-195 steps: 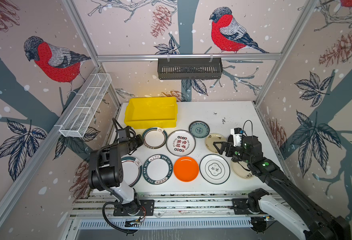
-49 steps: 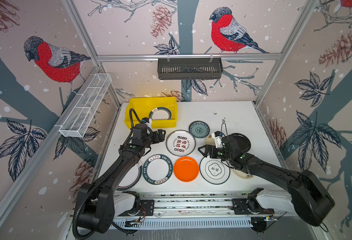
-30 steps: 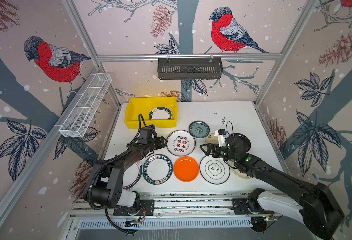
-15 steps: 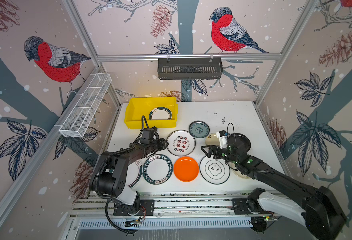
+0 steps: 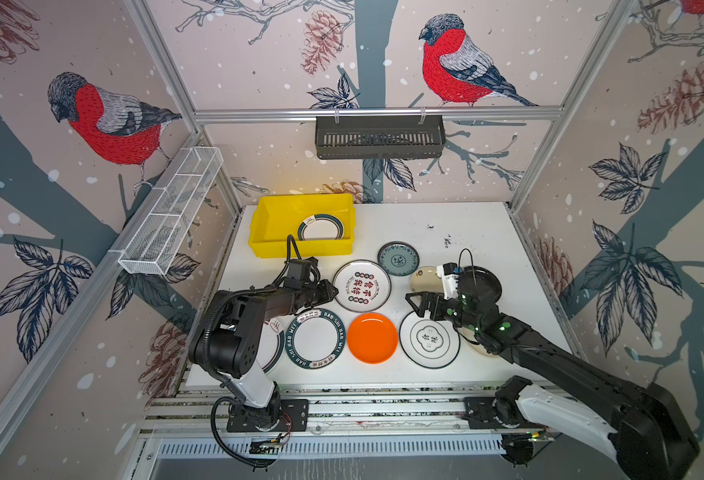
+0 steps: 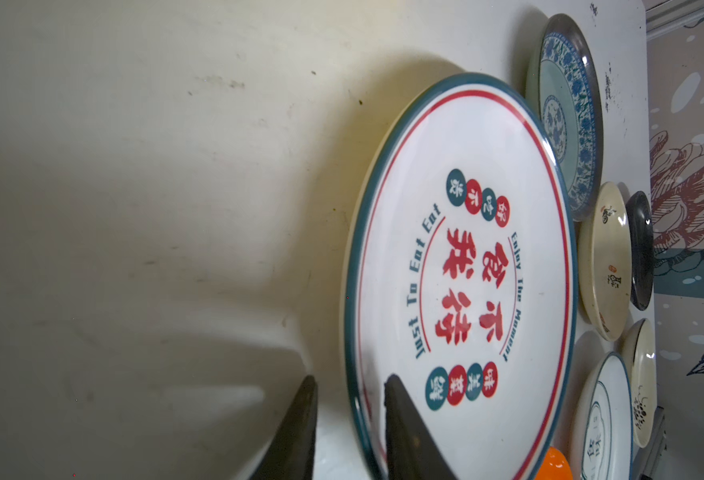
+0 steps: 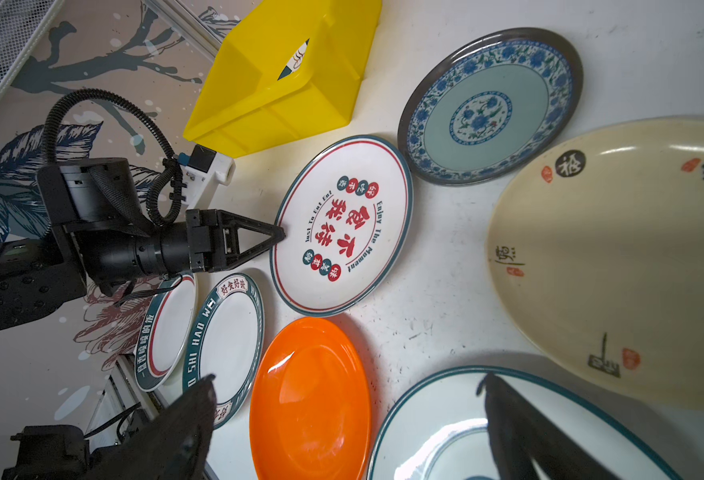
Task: Place the plates into the plastic bin on the countertop
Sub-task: 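Move the left gripper to the text plate while the right nears the cream plate, then close the left gripper on the near rim of the white red-text plate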
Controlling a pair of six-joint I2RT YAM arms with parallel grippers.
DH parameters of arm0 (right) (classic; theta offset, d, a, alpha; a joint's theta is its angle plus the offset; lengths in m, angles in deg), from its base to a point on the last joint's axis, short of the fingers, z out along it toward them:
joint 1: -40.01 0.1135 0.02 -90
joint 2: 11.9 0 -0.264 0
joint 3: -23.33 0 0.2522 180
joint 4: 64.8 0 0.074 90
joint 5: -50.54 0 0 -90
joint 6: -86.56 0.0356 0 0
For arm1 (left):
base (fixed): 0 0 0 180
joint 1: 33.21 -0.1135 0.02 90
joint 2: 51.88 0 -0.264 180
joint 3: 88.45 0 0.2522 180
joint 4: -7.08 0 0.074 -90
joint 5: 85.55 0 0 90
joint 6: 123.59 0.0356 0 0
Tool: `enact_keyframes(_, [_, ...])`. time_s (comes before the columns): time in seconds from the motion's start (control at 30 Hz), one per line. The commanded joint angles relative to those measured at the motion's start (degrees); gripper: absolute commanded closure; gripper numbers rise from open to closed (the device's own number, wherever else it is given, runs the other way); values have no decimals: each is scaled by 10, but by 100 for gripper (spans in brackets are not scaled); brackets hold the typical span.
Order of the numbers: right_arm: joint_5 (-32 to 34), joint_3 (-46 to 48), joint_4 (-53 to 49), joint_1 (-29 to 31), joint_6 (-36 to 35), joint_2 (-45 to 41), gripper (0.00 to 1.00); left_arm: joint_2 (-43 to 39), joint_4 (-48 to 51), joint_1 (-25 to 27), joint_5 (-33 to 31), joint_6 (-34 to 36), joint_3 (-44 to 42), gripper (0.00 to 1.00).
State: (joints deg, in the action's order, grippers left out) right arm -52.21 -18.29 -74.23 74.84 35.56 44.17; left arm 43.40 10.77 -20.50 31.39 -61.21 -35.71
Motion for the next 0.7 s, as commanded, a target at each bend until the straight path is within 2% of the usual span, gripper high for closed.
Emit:
enact_keyframes(0.0, [14,1,-8,0,0,-7,0,9,-30,0,11,-8,0,72])
enact_keyframes(0.3, [18,6,-15,0,4,-19,0,17,-37,4,8,-16,1,73])
enact_keyframes(0.67, [25,6,-22,0,9,-23,0,17,-2,13,-34,-2,15,79])
